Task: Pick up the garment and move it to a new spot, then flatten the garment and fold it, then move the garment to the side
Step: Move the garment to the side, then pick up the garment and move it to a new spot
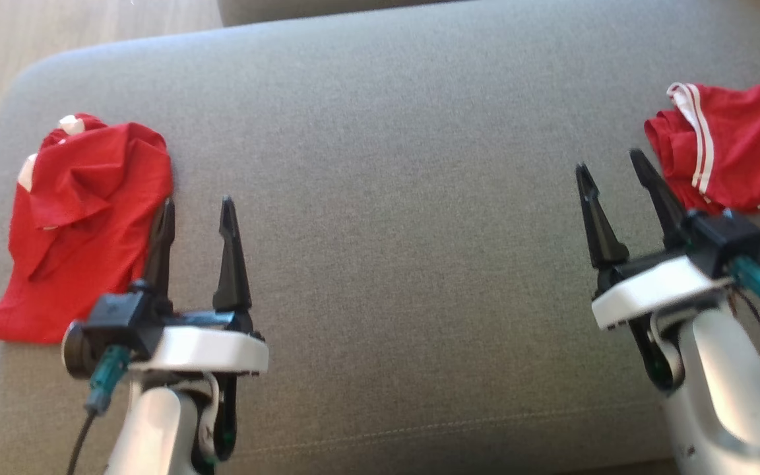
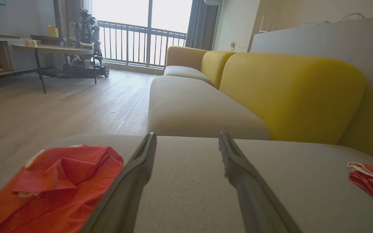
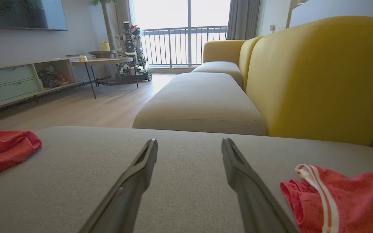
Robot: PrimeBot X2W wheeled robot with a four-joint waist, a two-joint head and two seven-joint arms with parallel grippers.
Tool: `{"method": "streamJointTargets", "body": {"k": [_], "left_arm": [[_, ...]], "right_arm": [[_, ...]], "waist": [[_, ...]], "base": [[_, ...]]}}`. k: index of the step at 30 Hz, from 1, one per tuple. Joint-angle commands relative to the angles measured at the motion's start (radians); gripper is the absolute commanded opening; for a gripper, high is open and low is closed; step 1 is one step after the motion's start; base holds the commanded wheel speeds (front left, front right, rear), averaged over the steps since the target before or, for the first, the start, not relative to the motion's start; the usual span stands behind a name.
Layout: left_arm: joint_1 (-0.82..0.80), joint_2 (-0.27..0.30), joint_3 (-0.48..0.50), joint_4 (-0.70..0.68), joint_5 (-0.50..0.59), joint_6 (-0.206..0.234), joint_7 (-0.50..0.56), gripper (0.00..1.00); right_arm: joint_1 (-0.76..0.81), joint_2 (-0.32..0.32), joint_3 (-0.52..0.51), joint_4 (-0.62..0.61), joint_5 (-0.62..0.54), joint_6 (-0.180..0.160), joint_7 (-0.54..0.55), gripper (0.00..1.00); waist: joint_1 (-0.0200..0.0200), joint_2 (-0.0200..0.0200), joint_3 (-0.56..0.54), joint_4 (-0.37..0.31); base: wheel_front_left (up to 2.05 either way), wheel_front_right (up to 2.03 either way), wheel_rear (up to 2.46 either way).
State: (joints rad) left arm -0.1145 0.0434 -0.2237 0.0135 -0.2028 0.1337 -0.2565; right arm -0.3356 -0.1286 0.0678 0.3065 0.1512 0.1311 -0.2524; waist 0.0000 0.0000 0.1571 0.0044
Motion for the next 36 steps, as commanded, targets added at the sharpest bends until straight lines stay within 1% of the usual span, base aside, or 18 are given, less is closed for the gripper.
{"method": "streamJointTargets", "body": {"k": [1,4,7,16,20,25,26,27,28,32,36], "left_arm": [[-0.017,0.007,0.023,-0.026,-0.005,0.008,-0.005,1.00],[0.009,0.007,0.013,-0.013,-0.026,0.019,-0.005,1.00],[0.024,0.007,0.015,-0.009,-0.044,0.030,-0.005,1.00],[0.026,0.007,0.018,-0.003,-0.037,0.022,-0.005,1.00],[0.022,0.007,0.013,-0.001,-0.036,0.020,-0.005,1.00],[0.016,0.007,0.013,-0.005,-0.040,0.022,-0.005,1.00],[0.016,0.007,0.013,-0.005,-0.040,0.022,-0.005,1.00],[0.017,0.007,0.021,-0.008,-0.062,0.029,-0.005,1.00],[0.017,0.007,0.021,-0.008,-0.062,0.029,-0.005,1.00],[0.023,0.007,0.033,-0.018,-0.077,0.034,-0.005,1.00],[0.044,0.007,0.042,-0.024,-0.077,0.034,-0.005,1.00]], "right_arm": [[-0.008,0.011,-0.003,-0.046,-0.011,0.000,-0.009,1.00],[0.046,0.040,-0.041,-0.072,-0.041,0.000,-0.009,1.00],[0.090,0.063,-0.072,-0.124,-0.060,0.000,-0.009,1.00],[0.099,0.074,-0.084,-0.162,-0.085,0.000,-0.009,1.00],[0.112,0.076,-0.088,-0.162,-0.081,0.000,-0.009,1.00],[0.132,0.077,-0.079,-0.177,-0.067,0.000,-0.009,1.00],[0.132,0.077,-0.079,-0.177,-0.067,0.000,-0.009,1.00],[0.138,0.077,-0.072,-0.184,-0.067,0.000,-0.009,1.00],[0.138,0.077,-0.072,-0.184,-0.067,0.000,-0.009,1.00],[0.151,0.078,-0.073,-0.195,-0.073,0.000,-0.009,1.00],[0.159,0.078,-0.060,-0.194,-0.074,0.000,-0.009,1.00]], "waist": [[0.0000,0.0000,-0.015,0.008],[0.0000,0.0000,-0.028,0.013],[0.0000,0.0000,-0.037,0.018],[0.0000,0.0000,-0.036,0.023],[0.0000,0.0000,-0.037,0.044],[0.0000,0.0000,-0.040,0.113],[0.0000,0.0000,-0.040,0.113],[0.0000,0.0000,-0.042,0.154],[0.0000,0.0000,-0.042,0.154],[0.0000,0.0000,-0.048,0.249],[0.0000,0.0000,-0.059,0.328]], "base": [[0.00,0.00,0.00],[0.00,0.00,0.00],[0.00,0.00,0.00],[0.00,0.00,0.00],[0.00,0.00,0.00],[0.00,0.00,0.00],[0.00,0.00,0.00],[0.00,0.00,0.00],[0.00,0.00,0.00],[0.00,0.00,0.00],[0.00,0.00,0.00]]}}
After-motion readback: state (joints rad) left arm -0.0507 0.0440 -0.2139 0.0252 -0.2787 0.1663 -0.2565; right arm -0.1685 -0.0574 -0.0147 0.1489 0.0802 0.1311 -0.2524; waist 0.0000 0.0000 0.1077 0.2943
